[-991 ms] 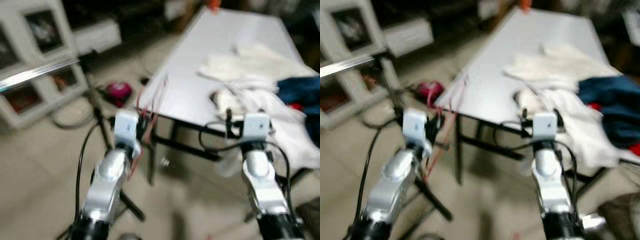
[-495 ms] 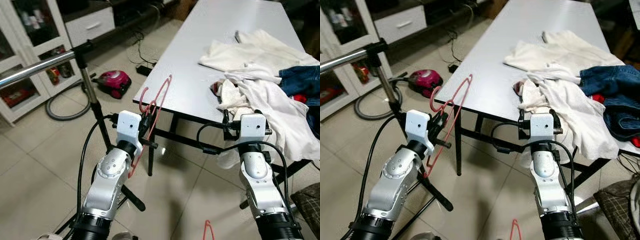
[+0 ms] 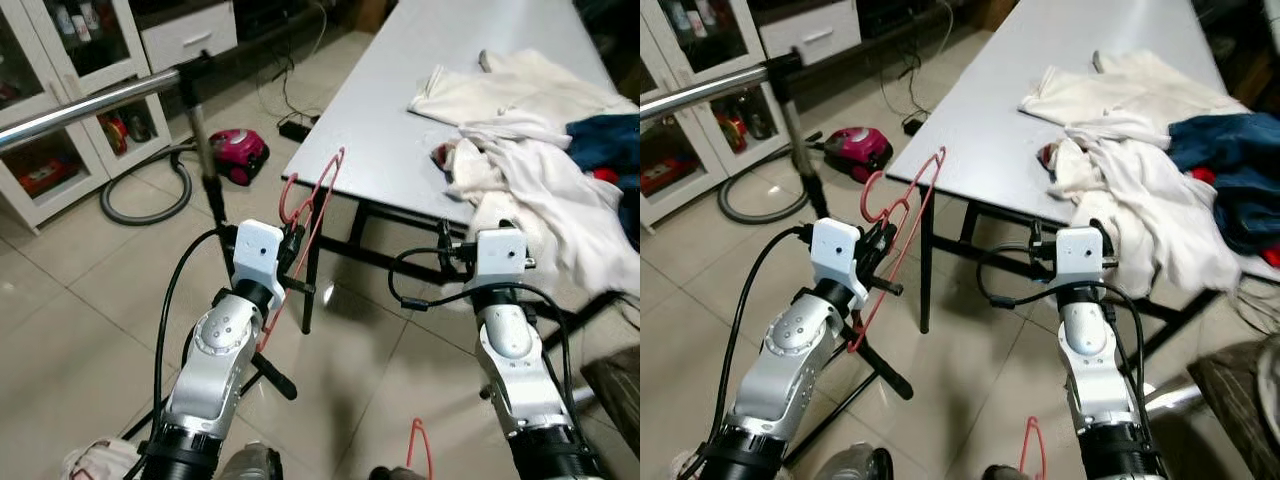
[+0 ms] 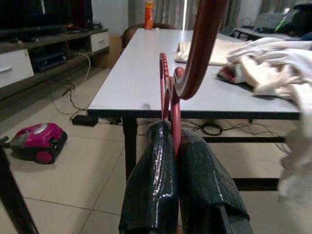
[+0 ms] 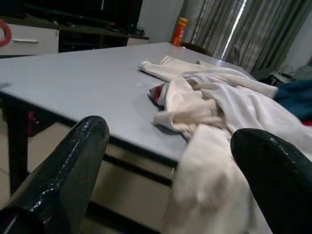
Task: Hang hanger
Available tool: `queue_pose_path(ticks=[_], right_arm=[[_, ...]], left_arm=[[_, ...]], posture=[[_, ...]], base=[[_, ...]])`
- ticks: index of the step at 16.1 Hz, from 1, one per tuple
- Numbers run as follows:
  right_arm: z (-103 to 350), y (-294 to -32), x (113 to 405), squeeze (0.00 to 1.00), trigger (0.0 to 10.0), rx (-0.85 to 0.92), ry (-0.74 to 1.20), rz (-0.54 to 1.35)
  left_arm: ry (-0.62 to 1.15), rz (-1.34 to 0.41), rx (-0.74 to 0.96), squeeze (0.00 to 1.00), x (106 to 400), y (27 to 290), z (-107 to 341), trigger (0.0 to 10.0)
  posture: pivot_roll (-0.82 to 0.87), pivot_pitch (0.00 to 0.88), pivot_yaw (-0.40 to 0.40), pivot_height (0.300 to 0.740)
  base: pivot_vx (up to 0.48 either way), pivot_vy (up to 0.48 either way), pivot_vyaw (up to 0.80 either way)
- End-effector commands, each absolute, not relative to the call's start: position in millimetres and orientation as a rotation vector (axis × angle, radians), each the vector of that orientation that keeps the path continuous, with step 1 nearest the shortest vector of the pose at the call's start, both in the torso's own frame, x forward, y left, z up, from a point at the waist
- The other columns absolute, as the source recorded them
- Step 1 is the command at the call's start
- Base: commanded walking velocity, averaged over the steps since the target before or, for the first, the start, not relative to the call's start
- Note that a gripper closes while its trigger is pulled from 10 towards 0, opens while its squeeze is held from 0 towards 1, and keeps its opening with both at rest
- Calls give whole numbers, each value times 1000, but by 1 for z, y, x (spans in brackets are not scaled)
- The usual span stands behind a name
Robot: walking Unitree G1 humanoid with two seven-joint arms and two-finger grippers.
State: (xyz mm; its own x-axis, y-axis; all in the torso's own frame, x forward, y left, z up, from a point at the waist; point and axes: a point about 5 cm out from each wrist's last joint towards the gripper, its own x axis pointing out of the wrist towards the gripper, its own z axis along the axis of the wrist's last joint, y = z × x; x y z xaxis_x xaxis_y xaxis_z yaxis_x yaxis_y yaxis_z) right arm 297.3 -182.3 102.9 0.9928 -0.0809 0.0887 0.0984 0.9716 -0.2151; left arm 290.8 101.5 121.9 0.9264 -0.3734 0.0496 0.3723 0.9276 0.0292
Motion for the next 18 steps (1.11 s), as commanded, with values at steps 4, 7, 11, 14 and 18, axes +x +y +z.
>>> queue_pose_path(ticks=[4, 7, 11, 14, 18], right_arm=[[101, -188, 298, 0, 10000, -218, -69, -104], [98, -187, 299, 0, 10000, -208, -59, -81], [92, -186, 299, 0, 10000, -181, -36, -52], [90, -184, 301, 0, 10000, -175, -28, -30], [89, -180, 303, 0, 10000, -172, -27, -8]], left_arm=[[-54, -402, 29, 0, 291, 98, 121, 10000], [-49, -406, 24, 0, 294, 97, 120, 10000], [4, -384, -8, 0, 294, 105, 106, 10000], [45, -357, -39, 0, 288, 115, 95, 10000], [38, -374, -57, 0, 285, 113, 95, 10000]], posture=[[26, 0, 0, 740], [23, 0, 0, 740], [29, 0, -9, 740], [48, 0, -23, 740], [61, 0, -31, 740]], base=[[-284, 0, -422], [0, 0, -585], [0, 0, -634], [0, 0, -625], [0, 0, -581]])
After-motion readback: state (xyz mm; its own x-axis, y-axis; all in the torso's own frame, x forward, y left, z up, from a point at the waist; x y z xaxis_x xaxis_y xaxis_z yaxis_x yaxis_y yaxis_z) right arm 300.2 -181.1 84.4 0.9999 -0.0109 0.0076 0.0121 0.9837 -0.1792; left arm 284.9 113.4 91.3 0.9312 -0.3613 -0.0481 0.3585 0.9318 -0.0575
